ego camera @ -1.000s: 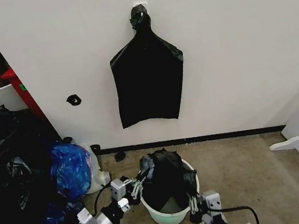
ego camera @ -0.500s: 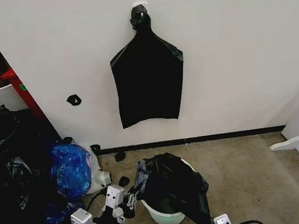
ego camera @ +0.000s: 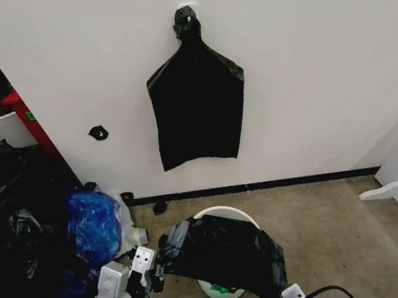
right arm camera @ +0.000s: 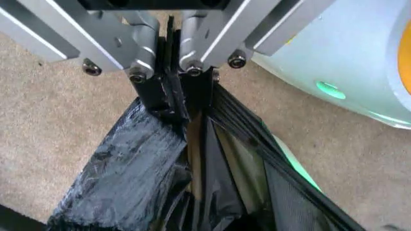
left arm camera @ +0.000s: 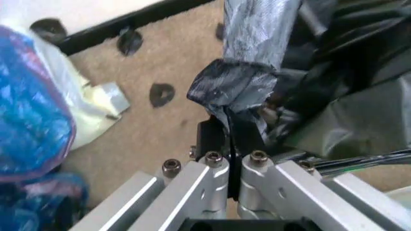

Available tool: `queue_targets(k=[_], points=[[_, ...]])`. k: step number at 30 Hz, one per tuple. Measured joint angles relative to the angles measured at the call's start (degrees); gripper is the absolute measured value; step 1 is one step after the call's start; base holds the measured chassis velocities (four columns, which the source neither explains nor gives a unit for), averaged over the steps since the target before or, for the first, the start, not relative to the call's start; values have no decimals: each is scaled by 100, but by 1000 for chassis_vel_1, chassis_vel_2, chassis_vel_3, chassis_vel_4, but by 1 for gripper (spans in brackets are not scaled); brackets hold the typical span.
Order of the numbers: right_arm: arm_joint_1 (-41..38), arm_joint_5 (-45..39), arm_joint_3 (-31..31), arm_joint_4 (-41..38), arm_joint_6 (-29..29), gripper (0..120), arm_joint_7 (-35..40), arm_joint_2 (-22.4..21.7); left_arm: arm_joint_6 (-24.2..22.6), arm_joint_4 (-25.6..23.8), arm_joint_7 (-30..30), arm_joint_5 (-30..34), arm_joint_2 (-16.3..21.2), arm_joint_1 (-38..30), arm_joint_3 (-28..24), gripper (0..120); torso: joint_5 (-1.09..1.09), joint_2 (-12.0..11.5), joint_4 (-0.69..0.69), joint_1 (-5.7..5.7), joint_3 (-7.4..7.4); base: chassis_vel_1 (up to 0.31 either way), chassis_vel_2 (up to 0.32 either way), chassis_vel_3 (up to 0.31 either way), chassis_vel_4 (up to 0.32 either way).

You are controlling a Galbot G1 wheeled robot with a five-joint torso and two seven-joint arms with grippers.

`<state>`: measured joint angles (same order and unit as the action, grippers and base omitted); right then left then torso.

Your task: Place the garbage bag over the trash bin.

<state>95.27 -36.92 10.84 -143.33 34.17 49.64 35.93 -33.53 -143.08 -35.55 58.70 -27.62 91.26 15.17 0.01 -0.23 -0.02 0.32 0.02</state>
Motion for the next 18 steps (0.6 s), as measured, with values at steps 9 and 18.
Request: queue_targets(k=[9,18], points=[[-109,428,265,124,48,0,-120,160,-109,141,-127,-102,-118,31,-472,0,0,0,0,0,0,0,0,0,0],[-210,1111,469,607,112,0,-362,289,-69,522,-166,-262,-360,-365,-1049,0,0,0,0,0,0,0,0,0,0]])
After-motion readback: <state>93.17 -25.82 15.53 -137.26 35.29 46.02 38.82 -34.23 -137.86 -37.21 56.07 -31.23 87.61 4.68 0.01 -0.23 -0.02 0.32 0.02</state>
